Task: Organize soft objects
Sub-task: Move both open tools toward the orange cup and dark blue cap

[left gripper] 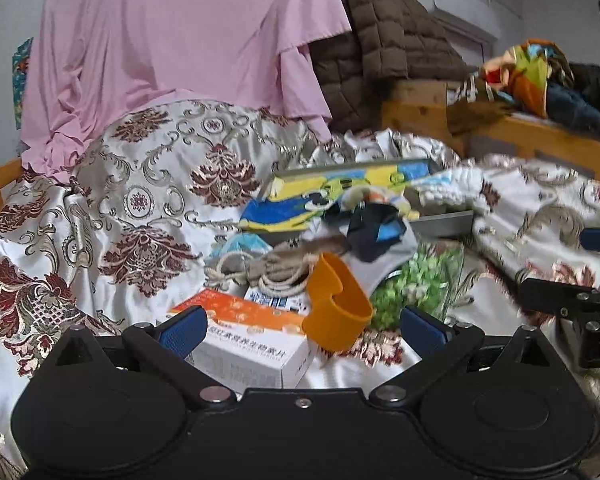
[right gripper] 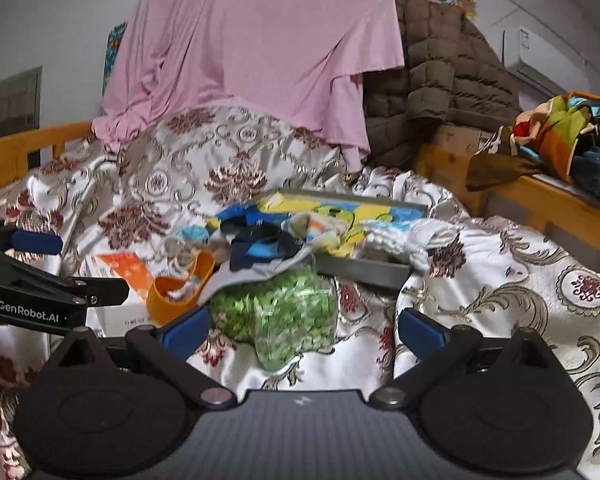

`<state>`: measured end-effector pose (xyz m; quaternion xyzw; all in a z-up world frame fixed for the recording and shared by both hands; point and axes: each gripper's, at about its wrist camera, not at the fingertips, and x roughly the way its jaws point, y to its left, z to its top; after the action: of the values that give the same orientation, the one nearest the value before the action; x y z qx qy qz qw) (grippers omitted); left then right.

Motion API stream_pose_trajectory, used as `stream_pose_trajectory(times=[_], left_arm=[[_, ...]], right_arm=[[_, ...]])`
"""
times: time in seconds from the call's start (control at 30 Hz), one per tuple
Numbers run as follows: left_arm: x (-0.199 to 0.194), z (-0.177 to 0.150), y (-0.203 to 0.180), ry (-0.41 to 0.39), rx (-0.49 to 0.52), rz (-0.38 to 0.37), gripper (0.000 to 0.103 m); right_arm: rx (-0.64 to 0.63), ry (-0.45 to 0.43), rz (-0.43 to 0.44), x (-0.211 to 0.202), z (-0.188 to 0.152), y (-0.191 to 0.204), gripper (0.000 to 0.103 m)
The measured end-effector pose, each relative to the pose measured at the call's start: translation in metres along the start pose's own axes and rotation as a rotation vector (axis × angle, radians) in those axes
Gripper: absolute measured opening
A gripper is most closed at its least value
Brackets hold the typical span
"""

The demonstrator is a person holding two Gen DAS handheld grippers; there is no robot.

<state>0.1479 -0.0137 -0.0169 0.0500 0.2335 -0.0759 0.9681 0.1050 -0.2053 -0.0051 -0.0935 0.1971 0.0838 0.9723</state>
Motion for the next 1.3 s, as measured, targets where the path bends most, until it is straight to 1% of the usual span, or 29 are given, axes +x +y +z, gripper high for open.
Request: stream_pose_trajectory(times=[0.17, 0.27, 0.4, 0.53, 0.6, 0.67, 0.77, 0.83, 0.93, 1.13, 1.2, 1.27, 1.3], left_arm=[[0.01, -0.004, 0.0, 0.03, 0.023, -0.003, 0.102], [0.017, -0.004, -0.002, 0.04, 0.056, -0.017, 0.102], [0.027, -0.003, -0.008, 0.049, 0.159, -0.053, 0.102], [0.038, -0.002, -0.015, 0.033, 0.278, -0.084, 0.102], [0.045, -0.003, -0.017, 0.028, 0.316, -0.095, 0.102], [0.052, -0.004, -0.016, 0.029, 0.321, -0.097, 0.102], [0.062, -0.007, -0.01, 0.042, 0.287, -0.109, 0.102], [0.069, -0.009, -0.009, 0.054, 0.286, -0.118, 0.102], [0.074, -0.01, -0.011, 0.05, 0.308, -0.128, 0.102], [0.08, -0.015, -0.019, 0.015, 0.399, -0.155, 0.102], [0.084, -0.015, -0.019, 0.019, 0.405, -0.164, 0.1], [0.09, -0.015, -0.019, 0.03, 0.4, -0.176, 0.094], [0.093, -0.015, -0.018, 0.039, 0.394, -0.178, 0.093]], right_arm=[[-0.008, 0.032, 0.004, 0.009, -0.004, 0.0, 0.103], [-0.01, 0.039, 0.002, 0.014, -0.006, -0.001, 0.103], [0.006, 0.042, -0.005, 0.022, -0.004, -0.006, 0.103], [0.01, 0.04, -0.003, 0.029, -0.003, -0.01, 0.103], [0.009, 0.043, 0.001, 0.033, -0.001, -0.011, 0.103], [0.002, 0.042, 0.009, 0.038, 0.0, -0.01, 0.103], [-0.011, 0.042, 0.014, 0.047, 0.001, -0.008, 0.103], [-0.016, 0.042, 0.02, 0.055, 0.002, -0.007, 0.103], [-0.028, 0.05, 0.023, 0.067, 0.004, -0.004, 0.103], [-0.051, 0.059, 0.055, 0.09, 0.014, 0.002, 0.103], [-0.07, 0.058, 0.073, 0.098, 0.02, 0.004, 0.103], [-0.096, 0.058, 0.09, 0.108, 0.026, 0.006, 0.103], [-0.111, 0.059, 0.096, 0.114, 0.03, 0.008, 0.103]])
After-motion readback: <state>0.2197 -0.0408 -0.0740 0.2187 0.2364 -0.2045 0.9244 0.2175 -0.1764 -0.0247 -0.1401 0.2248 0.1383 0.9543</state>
